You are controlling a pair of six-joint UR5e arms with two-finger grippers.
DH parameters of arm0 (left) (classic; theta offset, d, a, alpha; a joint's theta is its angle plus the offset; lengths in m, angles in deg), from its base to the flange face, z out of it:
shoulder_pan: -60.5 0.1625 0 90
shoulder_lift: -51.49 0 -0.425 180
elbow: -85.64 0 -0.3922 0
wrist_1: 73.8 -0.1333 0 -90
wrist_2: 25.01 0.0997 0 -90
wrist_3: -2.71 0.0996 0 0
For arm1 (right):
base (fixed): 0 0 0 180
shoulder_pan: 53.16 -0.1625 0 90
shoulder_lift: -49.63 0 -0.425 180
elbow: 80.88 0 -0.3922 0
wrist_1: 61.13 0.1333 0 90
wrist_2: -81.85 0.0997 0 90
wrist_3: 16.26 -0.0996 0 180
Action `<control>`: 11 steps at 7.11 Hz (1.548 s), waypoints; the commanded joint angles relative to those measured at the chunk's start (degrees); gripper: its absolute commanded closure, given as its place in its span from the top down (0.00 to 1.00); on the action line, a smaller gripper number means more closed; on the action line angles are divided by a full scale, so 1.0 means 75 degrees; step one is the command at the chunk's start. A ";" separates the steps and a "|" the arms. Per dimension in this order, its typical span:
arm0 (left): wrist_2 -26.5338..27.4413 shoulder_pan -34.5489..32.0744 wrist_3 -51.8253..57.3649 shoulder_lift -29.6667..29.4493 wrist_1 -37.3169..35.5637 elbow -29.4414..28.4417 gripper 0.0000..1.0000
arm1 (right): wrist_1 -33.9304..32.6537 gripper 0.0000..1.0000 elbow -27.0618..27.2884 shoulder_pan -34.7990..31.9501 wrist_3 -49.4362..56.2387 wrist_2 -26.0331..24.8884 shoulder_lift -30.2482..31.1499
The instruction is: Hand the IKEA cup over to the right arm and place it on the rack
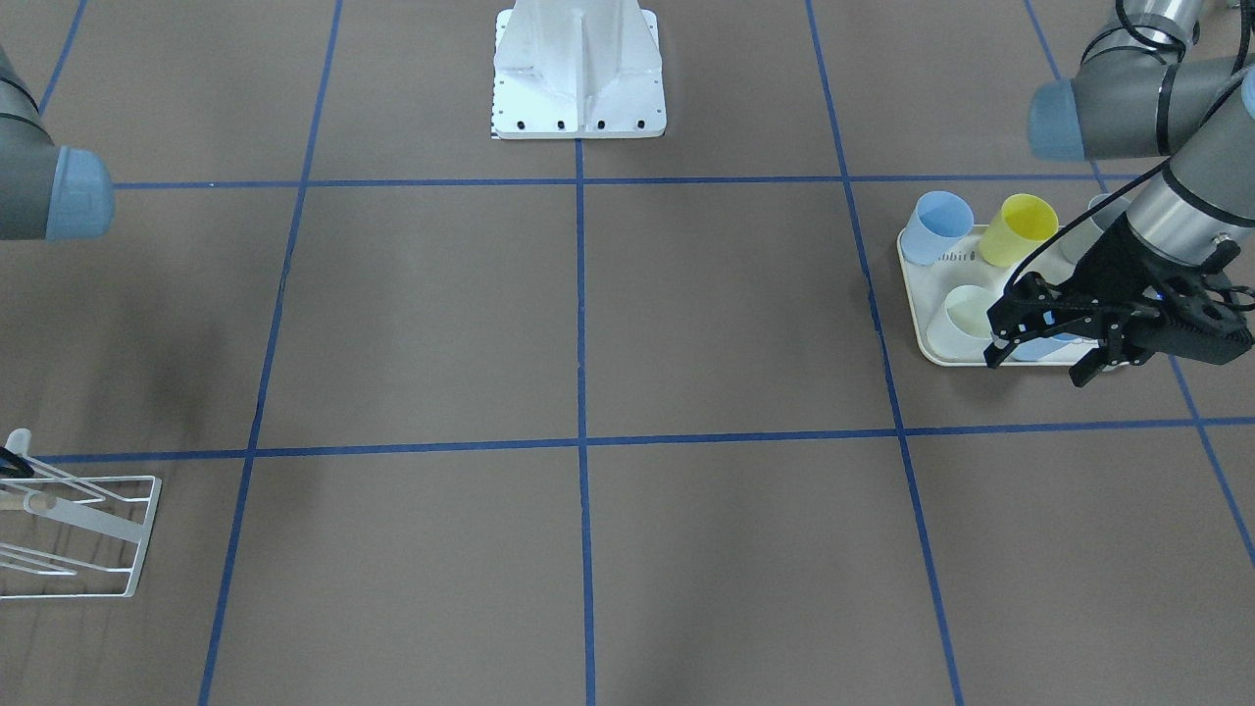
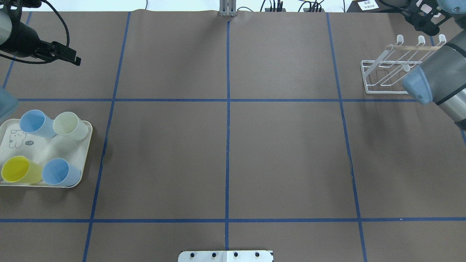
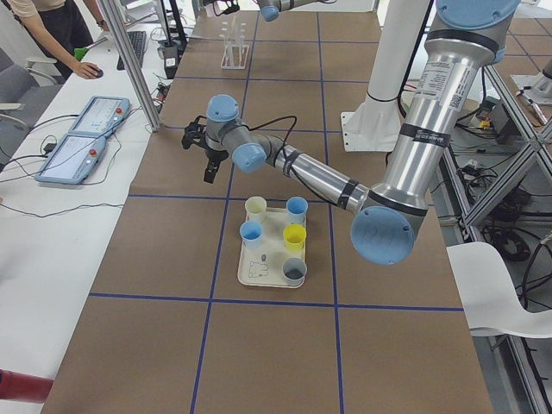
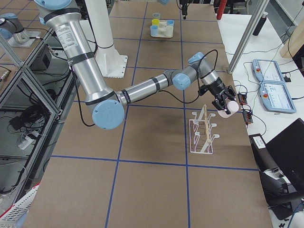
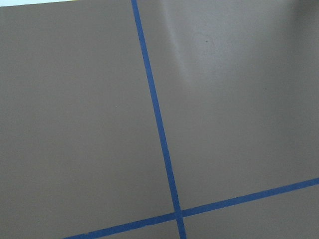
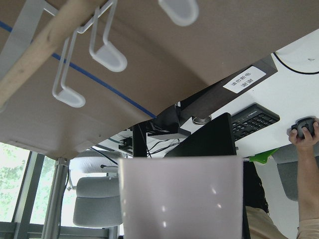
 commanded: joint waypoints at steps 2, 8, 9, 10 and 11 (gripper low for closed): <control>0.0007 0.0012 -0.0012 -0.0011 0.0000 0.0005 1.00 | 0.0846 0.31 -0.0159 0.0487 -0.0585 -0.0961 0.0543; 0.0007 0.0024 -0.0012 -0.0011 0.0000 0.0005 1.00 | 0.1557 0.31 -0.0710 0.0864 -0.0717 -0.1538 0.0734; 0.0008 0.0024 -0.0012 -0.0011 0.0000 0.0005 1.00 | 0.1557 0.31 -0.0710 0.0888 -0.0728 -0.1551 0.0792; -0.0004 0.0024 -0.0012 -0.0011 0.0000 0.0005 1.00 | 0.1568 0.31 -0.0710 0.0900 -0.0729 -0.1551 0.0863; 0.0007 0.0024 -0.0012 0.0001 0.0000 0.0005 1.00 | 0.1568 0.32 -0.0722 0.0911 -0.0729 -0.1551 0.0875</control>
